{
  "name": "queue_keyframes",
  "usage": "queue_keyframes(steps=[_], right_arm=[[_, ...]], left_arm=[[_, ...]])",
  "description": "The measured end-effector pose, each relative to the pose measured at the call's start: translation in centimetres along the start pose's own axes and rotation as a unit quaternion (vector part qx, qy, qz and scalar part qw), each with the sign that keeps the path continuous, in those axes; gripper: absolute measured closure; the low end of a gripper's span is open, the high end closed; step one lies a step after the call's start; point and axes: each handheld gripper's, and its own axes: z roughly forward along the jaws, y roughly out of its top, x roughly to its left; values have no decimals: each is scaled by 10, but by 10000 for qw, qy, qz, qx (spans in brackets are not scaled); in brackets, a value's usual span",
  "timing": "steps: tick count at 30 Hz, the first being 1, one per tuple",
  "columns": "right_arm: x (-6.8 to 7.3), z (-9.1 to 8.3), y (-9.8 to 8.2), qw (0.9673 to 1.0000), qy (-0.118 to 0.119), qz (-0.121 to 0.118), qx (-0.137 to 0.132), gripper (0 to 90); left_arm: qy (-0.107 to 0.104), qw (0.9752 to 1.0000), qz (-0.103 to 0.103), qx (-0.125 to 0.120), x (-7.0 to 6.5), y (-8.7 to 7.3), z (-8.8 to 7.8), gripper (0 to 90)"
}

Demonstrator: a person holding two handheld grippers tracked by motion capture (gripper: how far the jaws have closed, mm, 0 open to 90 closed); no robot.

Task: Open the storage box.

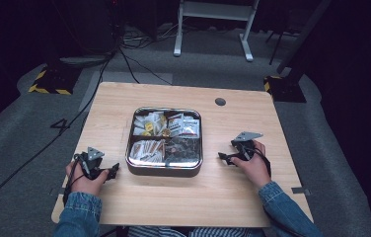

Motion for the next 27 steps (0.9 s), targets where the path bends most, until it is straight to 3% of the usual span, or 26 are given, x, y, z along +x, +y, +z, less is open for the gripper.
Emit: queue_keyframes(steps=[7,11,17,27], right_arm=[[2,-1,-1,9999,-83,85,-6,187],[3,-4,0,9999,-88,98,96,246],[-1,-9,0,9994,239,233,32,304],[1,-31,11,9969,462,262,-588,356]], left_arm=[[-58,10000,33,14,1,1,1,166],[-68,10000,36,10,1,1,1,166],[-75,10000,62,9,2,2,1,166],[-109,9999,78,30,2,2,2,166]])
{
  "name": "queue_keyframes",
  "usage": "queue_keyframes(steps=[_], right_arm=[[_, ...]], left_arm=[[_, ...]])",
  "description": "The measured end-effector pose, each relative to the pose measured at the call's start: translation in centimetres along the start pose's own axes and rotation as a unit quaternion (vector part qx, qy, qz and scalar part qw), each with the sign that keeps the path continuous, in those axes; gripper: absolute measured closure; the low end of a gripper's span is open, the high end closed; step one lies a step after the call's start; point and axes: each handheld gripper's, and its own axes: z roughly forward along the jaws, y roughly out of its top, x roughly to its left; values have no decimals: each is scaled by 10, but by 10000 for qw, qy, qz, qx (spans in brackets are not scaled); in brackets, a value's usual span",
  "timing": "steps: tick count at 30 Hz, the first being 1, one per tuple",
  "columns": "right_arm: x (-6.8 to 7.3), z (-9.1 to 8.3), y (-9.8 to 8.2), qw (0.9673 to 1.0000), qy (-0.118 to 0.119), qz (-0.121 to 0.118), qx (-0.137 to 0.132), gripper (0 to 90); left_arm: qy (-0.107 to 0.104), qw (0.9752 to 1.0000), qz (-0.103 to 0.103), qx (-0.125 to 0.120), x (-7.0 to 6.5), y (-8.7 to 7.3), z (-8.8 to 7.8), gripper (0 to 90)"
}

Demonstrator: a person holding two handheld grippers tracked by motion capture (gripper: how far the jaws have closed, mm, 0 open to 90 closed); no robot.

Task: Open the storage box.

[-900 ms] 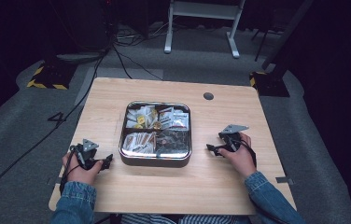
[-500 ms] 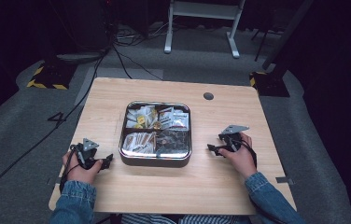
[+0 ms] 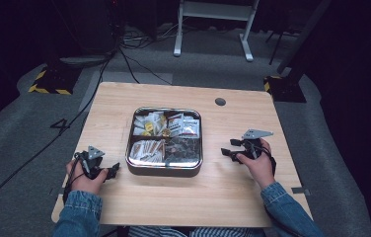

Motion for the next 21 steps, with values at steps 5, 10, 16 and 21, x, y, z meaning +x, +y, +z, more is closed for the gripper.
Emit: queue_keyframes(steps=[5,10,16,21], right_arm=[[4,-5,5,9998,111,-21,-188,357],[8,-10,11,9995,194,-35,-258,363],[17,-19,25,9985,339,-112,-409,375],[24,-25,37,9976,376,-223,-536,375]], left_arm=[[-2,10000,6,4,0,0,0,166],[-9,10000,3,-1,0,0,0,166],[-15,10000,9,-2,0,0,0,166],[-37,10000,32,10,0,1,1,166]])
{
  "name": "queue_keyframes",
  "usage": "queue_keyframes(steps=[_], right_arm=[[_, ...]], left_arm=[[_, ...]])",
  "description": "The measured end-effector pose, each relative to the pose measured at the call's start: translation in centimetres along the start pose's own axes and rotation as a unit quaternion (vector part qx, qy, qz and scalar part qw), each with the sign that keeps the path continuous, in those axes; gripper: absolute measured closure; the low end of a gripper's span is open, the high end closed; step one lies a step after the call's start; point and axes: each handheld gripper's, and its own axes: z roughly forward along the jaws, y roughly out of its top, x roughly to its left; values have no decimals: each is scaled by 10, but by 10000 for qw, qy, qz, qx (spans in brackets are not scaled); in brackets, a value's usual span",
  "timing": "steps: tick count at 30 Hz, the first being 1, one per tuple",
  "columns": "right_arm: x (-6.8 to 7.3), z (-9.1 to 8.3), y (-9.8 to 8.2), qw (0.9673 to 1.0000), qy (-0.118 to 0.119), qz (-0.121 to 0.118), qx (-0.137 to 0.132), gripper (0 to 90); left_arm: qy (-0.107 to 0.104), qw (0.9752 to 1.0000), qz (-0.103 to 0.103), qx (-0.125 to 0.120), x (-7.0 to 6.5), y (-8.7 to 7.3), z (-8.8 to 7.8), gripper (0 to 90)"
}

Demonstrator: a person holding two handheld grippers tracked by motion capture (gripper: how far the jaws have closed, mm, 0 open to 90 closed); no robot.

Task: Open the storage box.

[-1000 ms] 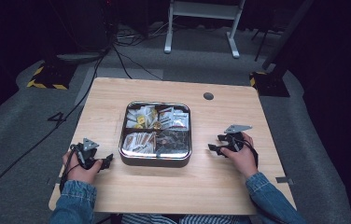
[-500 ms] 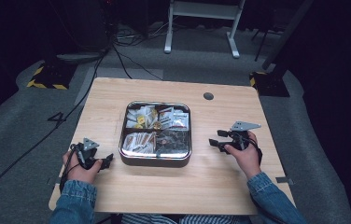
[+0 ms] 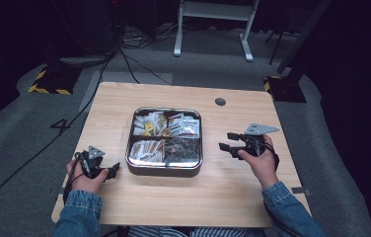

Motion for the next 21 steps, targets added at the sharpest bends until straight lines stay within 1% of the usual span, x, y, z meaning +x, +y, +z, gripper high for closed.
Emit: queue_keyframes(steps=[2,5,7,10,15,19,21], right_arm=[[3,-1,4,10000,41,-27,-23,374],[8,1,9,9999,41,-82,48,366],[12,5,13,9999,91,-94,89,363],[19,12,19,9996,176,-208,72,350],[32,23,31,9986,386,-352,35,336],[43,36,41,9972,569,-474,93,316],[46,43,45,9966,635,-493,199,314]], left_arm=[[-1,10000,0,-2,0,0,0,166],[-4,10000,11,-4,0,0,0,167],[9,10000,7,-29,-1,-1,0,168],[10,10000,6,-21,-2,-1,-1,172],[20,10000,16,-37,-2,-2,-1,173],[19,10000,13,-39,-2,-1,-1,173],[20,10000,14,-38,-2,-1,-1,172]])
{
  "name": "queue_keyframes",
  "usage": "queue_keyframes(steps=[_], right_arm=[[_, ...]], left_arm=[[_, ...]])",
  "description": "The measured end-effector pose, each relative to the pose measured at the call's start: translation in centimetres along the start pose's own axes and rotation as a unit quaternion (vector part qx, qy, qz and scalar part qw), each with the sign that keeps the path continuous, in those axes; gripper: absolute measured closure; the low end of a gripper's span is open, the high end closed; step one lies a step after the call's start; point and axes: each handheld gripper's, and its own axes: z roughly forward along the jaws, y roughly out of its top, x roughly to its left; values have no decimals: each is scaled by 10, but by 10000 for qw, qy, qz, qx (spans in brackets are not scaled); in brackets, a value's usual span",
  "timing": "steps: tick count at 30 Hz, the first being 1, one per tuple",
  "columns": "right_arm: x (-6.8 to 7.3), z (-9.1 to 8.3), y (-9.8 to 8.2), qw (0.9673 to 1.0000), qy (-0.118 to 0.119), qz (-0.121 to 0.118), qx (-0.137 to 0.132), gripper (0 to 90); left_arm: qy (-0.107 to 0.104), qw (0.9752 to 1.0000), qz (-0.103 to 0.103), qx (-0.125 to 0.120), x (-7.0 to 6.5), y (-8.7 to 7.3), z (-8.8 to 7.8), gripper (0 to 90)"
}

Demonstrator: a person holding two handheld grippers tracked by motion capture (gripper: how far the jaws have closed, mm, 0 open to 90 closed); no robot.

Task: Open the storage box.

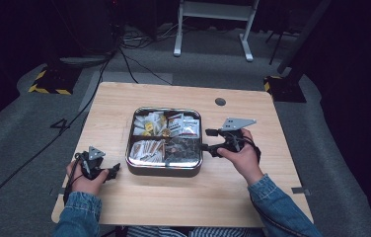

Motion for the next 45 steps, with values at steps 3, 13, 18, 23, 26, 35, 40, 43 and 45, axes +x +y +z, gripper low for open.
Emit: queue_keyframes(steps=[3,13,18,23,26,35,40,43,45], right_arm=[[1,12,6,9999,70,22,115,313],[8,52,27,9993,321,193,9,286],[11,71,36,9988,467,140,-12,313],[12,93,40,9992,362,38,178,354],[10,106,42,9991,173,0,380,391],[9,133,46,9975,3,-190,680,472],[7,140,41,9970,-75,-214,742,514],[7,142,41,9960,-93,-237,855,555],[10,142,41,9952,-131,-315,921,559]], left_arm=[[-1,10000,1,1,0,0,0,172],[-62,10000,36,22,0,2,1,168],[-72,10000,56,38,1,2,1,168],[-75,9999,63,44,0,2,2,168],[-55,10000,50,8,0,3,3,168],[-75,9999,70,8,0,3,3,168],[-89,9999,90,34,0,4,3,167],[-92,9999,84,37,0,4,3,167],[-93,9999,88,41,0,4,3,167]])
